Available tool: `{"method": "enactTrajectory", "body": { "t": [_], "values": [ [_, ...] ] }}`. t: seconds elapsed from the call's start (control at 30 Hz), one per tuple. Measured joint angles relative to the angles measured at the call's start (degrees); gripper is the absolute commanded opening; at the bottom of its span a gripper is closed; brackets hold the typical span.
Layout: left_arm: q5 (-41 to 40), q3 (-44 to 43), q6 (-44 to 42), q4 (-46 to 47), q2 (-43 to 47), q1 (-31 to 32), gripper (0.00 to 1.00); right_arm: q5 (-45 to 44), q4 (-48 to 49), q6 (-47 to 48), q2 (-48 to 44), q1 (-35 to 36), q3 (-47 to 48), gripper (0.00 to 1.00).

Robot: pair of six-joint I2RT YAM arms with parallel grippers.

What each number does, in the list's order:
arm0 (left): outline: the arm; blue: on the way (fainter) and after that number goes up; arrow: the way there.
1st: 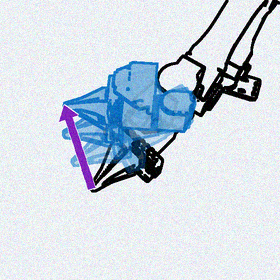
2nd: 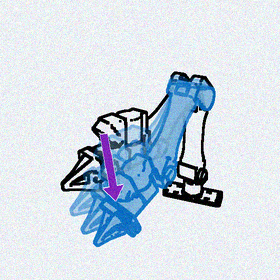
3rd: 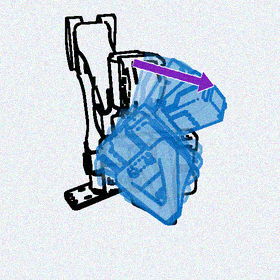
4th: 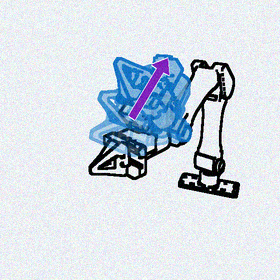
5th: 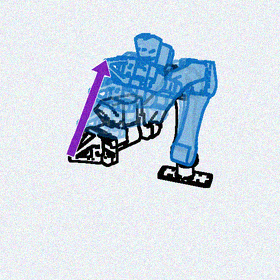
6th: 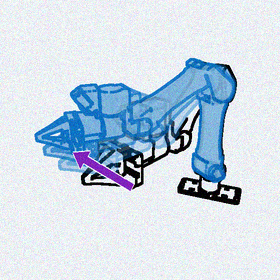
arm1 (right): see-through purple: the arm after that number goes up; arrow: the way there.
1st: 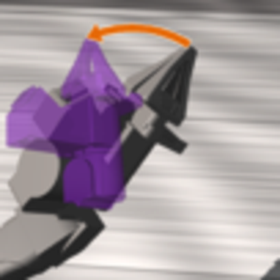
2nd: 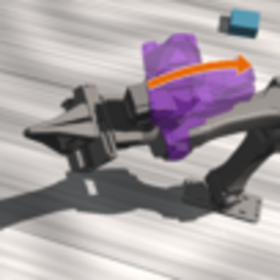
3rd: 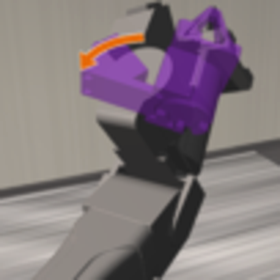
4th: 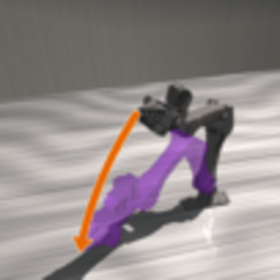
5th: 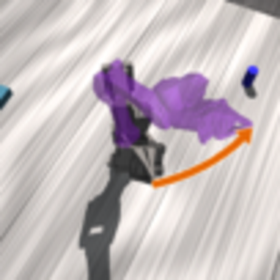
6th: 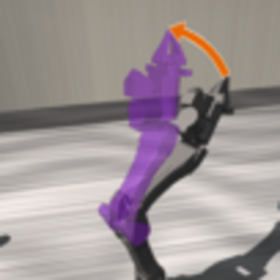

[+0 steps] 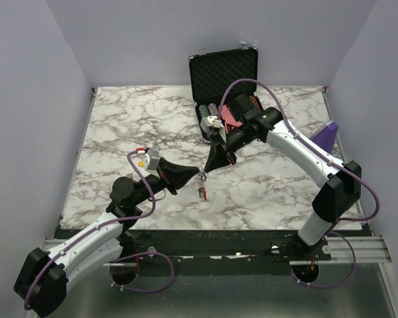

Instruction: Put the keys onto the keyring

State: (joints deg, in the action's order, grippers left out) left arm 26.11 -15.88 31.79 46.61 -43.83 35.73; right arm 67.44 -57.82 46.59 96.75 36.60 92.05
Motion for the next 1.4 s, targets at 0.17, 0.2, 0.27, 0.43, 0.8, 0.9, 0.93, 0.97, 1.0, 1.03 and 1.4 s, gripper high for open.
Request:
{"method": "enactTrajectory", "body": {
  "t": [0.17,0.2,0.27,0.43,0.8,0.9,0.93,0.97,1.0,1.03,1.4],
  "values": [
    [0.0,0.5,0.5,0.0,0.7,0.0,0.0,0.0,0.5,-0.8,0.0,0.0,0.0,0.01],
    [0.0,0.7,0.6,0.0,0.9,0.0,0.0,0.0,0.7,-0.8,0.0,0.0,0.0,0.01],
    [0.0,0.8,0.7,0.0,1.2,0.0,0.0,0.0,0.8,-1.0,0.0,0.0,0.0,0.01],
    [-0.1,0.8,0.9,0.0,1.7,-0.1,0.0,0.0,0.8,-1.2,0.0,0.0,0.0,0.01],
    [-0.2,0.8,0.9,-0.5,1.7,-0.4,0.0,1.3,0.8,-1.1,0.0,0.0,0.0,0.01],
    [-0.2,0.8,0.9,-0.6,1.7,-0.5,0.0,1.5,0.8,-1.1,0.0,0.0,0.0,0.01],
    [-0.2,0.8,0.9,-0.6,1.7,-0.5,0.0,1.5,0.8,-1.1,0.0,0.0,0.0,0.01],
    [-0.2,0.8,0.9,-0.6,1.7,-0.5,0.0,1.5,0.8,-1.1,0.0,0.0,0.0,0.01],
    [-0.2,0.8,0.9,-0.6,1.7,-0.5,0.0,1.5,0.8,-1.1,0.0,0.0,0.0,0.01],
    [-0.2,0.8,0.9,-0.6,1.7,-0.5,0.0,1.6,0.8,-1.1,0.0,0.0,0.0,0.01],
    [-0.2,0.8,0.9,-0.7,1.7,-0.5,0.0,1.6,0.8,-1.4,0.0,0.0,0.0,0.01]
  ]
}}
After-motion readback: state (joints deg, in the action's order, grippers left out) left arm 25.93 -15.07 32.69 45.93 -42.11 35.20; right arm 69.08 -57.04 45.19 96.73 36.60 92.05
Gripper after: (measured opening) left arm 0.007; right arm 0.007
